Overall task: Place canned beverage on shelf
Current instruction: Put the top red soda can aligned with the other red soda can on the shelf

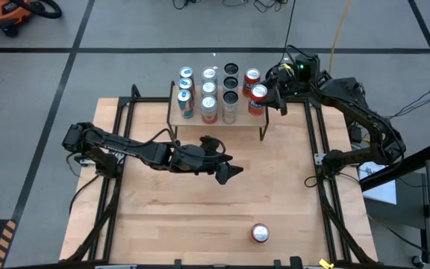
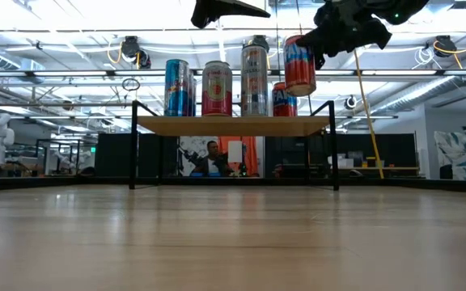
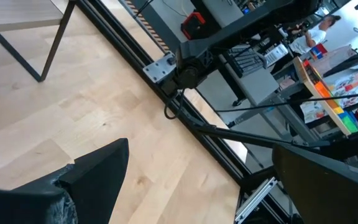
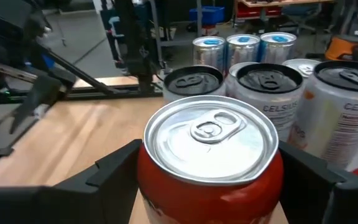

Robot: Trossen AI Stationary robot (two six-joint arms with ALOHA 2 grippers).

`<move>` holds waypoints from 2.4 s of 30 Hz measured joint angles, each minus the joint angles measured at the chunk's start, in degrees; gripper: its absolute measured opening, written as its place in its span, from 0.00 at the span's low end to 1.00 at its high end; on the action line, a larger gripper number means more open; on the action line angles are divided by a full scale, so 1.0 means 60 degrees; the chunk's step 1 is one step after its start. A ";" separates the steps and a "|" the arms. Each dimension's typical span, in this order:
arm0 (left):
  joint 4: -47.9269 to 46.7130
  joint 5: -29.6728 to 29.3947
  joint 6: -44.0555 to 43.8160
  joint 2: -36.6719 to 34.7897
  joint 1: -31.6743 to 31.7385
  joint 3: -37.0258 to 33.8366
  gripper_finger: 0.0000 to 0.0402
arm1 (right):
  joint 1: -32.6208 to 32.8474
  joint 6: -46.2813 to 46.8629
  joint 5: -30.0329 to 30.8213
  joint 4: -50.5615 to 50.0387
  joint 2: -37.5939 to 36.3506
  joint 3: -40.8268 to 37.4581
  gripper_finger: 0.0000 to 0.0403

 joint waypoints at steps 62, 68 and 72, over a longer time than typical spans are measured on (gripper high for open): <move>-0.0314 0.0531 0.0754 0.0004 0.0056 0.0000 1.00 | 0.0437 0.1279 -0.0771 -0.6949 -0.1942 0.4987 0.70; -0.0310 0.0818 0.0747 0.0004 0.0104 0.0000 1.00 | 0.0822 0.1790 0.0333 -0.8548 -0.3788 0.4584 0.70; -0.0309 0.0931 0.0761 0.0004 0.0179 0.0000 1.00 | 0.0823 0.2426 0.1308 -0.8235 -0.5217 0.3449 0.70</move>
